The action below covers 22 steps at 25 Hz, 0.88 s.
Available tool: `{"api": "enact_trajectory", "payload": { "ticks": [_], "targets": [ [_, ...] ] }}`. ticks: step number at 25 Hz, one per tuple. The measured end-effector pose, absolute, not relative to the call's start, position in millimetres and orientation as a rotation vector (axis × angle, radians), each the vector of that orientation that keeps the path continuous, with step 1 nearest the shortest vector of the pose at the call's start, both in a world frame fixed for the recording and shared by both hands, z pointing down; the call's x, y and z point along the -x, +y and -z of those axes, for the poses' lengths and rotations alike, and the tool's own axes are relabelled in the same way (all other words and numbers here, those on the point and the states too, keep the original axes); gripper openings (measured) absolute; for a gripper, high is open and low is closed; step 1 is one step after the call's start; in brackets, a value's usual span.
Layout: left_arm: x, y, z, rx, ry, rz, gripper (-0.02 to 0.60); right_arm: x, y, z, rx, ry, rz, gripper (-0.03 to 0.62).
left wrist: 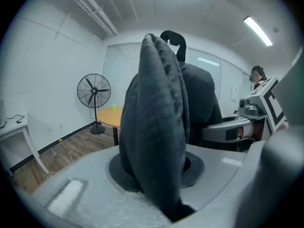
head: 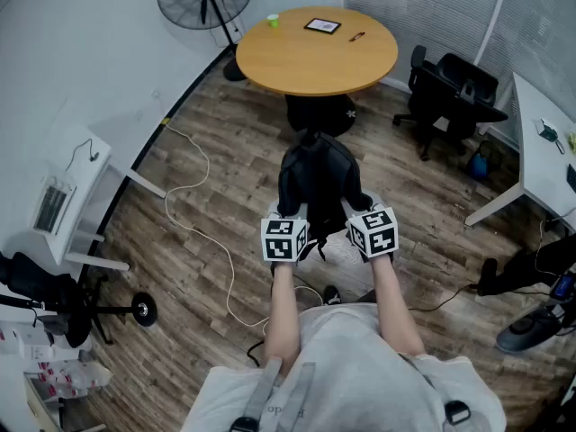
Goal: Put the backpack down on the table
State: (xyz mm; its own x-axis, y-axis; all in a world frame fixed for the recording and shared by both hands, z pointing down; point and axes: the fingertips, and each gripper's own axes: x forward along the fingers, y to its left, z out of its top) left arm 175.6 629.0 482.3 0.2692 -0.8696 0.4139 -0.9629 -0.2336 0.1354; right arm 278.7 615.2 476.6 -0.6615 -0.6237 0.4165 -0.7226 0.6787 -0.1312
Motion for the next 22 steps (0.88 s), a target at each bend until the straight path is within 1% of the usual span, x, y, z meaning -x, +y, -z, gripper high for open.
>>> {"api": "enact_trajectory", "payload": {
  "ticks": [13, 22],
  "targets": [
    [-172.0, 622.5, -477.9, -2.235, -1.661, -0.329, 0.066, -273.5, 604.8, -473.6, -1.072, -2.566, -0.414, 0.067],
    [-147.8, 600.2, -483.1, -2.214, -1.683, -0.32, 0.066, -247.9, 577.6, -479.9, -1.026, -2.591, -0.424, 0.067]
  ]
}}
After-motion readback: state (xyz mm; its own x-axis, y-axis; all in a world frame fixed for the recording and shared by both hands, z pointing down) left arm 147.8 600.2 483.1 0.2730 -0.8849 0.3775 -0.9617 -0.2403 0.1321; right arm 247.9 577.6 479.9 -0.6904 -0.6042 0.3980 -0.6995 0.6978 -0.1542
